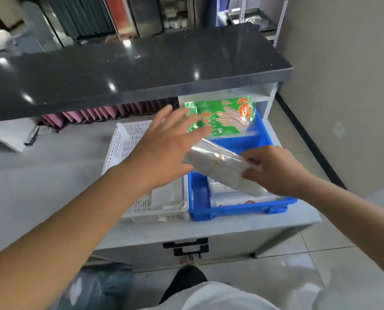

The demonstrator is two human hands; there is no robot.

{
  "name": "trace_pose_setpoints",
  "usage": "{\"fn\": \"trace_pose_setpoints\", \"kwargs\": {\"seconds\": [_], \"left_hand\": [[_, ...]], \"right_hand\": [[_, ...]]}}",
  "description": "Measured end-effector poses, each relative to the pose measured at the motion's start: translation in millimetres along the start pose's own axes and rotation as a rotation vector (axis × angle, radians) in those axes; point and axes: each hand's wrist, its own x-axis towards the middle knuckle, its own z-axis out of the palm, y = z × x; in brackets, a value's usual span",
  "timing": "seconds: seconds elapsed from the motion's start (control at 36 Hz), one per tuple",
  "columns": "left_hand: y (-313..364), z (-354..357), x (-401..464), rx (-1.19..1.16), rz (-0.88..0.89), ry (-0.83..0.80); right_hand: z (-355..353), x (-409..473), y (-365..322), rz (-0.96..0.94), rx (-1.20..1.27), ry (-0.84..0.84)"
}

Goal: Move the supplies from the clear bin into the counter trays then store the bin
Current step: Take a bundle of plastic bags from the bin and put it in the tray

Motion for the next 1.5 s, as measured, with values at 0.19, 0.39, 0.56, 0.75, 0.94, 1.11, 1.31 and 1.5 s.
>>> {"fn": "trace_pose_setpoints", "kwargs": {"seconds": [0.19, 0.39, 0.56, 0.75, 0.94, 1.11, 1.31, 1.5], "left_hand": [[-24.7, 34.4, 61.8, 0.001, 0.014, -0.165], [-42.2, 87.5, 103.6, -0.132, -0.057, -0.163], [-40.0, 143.9, 108.6, -0.235, -0.136, -0.246], [-32.6, 184.0, 103.1, -0.211, -0.163, -0.221], [-28.1, 196.4, 106.2, -0.292, -0.198, -0.29], [-39.2, 189.0, 114.7, -0.52, -0.291, -0.51], [-28.0, 176.8, 112.2, -0.404, -0.545, -0.155], [11.4, 206.0, 81.4, -0.214, -0.495, -0.372]], "right_hand": [[-14.7, 53.5, 11.3, -0.04, -0.348, 0.014], [-6.6, 101.7, 41.1, 0.154, -0.434, 0.035], [35.7, 114.6, 72.0, 0.21, -0.468, 0.003], [70.7, 116.1, 98.3, 0.113, -0.49, 0.113], [65.9, 126.1, 113.1, 0.116, -0.409, -0.06], [39.6, 141.3, 126.3, 0.166, -0.305, -0.36], [39.7, 149.4, 133.1, 0.054, -0.194, -0.027], [86.1, 117.5, 156.4, -0.057, -0.283, -0.183]]}}
